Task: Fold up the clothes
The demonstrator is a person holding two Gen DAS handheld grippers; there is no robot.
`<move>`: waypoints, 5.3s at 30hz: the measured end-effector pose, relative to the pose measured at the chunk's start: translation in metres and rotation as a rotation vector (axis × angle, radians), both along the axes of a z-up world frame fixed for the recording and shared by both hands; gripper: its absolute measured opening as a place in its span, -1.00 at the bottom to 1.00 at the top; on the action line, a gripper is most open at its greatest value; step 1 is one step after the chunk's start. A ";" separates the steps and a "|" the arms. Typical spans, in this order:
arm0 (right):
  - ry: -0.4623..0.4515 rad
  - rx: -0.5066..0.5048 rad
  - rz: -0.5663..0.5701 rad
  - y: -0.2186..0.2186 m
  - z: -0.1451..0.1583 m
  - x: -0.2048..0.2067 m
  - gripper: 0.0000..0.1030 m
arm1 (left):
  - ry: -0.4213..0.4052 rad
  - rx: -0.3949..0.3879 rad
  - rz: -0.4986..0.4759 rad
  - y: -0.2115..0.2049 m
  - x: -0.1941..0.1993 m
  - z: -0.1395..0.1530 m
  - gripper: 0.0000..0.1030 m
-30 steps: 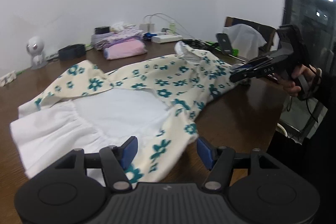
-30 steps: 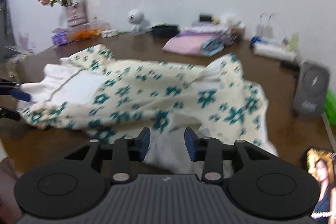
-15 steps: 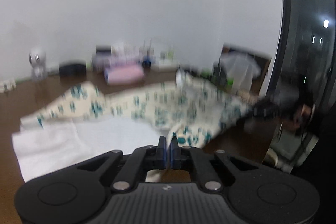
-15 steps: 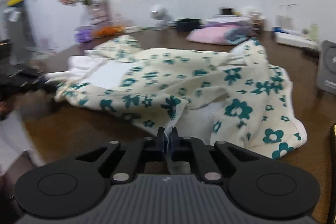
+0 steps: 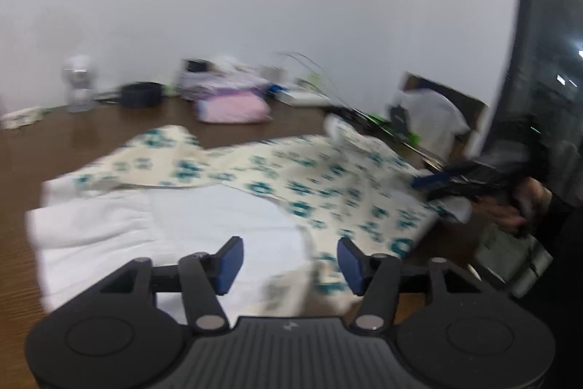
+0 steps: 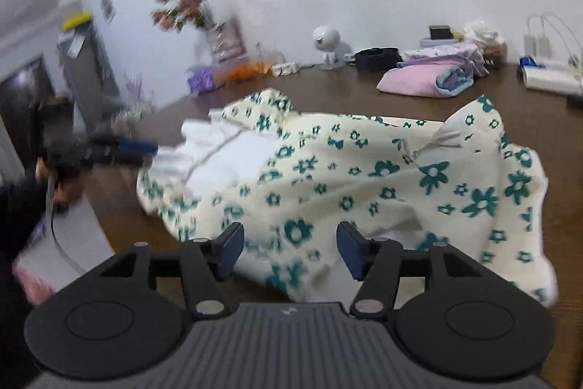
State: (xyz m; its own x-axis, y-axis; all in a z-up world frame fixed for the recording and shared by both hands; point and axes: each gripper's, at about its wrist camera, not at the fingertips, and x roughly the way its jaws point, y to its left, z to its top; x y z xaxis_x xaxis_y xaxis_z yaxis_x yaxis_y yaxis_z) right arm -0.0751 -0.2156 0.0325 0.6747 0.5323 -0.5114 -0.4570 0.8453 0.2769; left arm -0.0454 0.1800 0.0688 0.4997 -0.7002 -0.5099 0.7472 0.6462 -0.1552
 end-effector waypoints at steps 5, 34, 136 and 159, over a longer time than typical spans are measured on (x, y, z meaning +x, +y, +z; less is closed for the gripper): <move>0.016 -0.211 -0.076 0.044 -0.018 0.011 -0.35 | -0.058 0.190 -0.096 -0.045 -0.011 -0.022 0.04; -0.098 -0.356 -0.007 0.006 -0.015 -0.052 -0.06 | -0.065 0.198 0.058 0.016 -0.017 -0.035 -0.56; -0.009 -0.261 -0.146 -0.060 -0.005 0.006 -0.21 | 0.066 0.130 0.299 0.048 0.094 -0.028 0.03; 0.045 -0.294 -0.053 -0.075 0.013 -0.005 -0.49 | -0.022 0.098 0.398 0.066 0.021 -0.004 -0.44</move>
